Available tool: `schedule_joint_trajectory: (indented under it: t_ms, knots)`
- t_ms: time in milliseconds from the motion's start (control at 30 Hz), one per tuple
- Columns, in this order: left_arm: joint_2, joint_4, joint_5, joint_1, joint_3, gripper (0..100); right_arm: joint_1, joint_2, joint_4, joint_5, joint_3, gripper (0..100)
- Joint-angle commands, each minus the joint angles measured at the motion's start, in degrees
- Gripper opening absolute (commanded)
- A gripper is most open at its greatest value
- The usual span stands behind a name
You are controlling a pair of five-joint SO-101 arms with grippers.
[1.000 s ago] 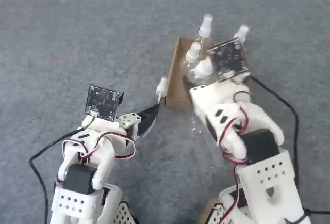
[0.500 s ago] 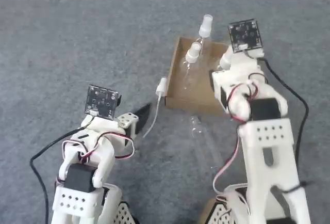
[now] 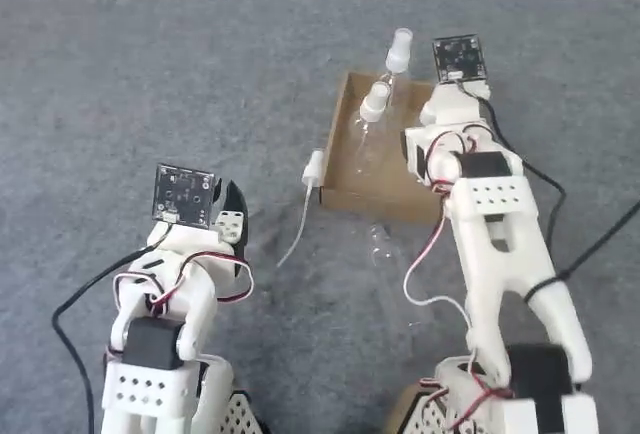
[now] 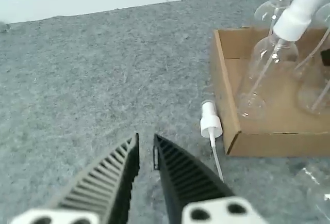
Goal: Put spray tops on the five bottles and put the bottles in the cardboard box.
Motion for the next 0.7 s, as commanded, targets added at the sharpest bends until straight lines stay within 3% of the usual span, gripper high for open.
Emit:
schedule_joint_trajectory:
  t_ms: [0, 667]
  knots:
    - [-1.2, -2.0, 0.9, 0.0, -0.5, 4, 3.1, 2.0, -5.0, -0.8, -4.7, 0.6]
    - [-1.2, -2.0, 0.9, 0.0, -0.4, 4, 4.5, 7.5, -9.6, -0.6, -4.6, 0.6]
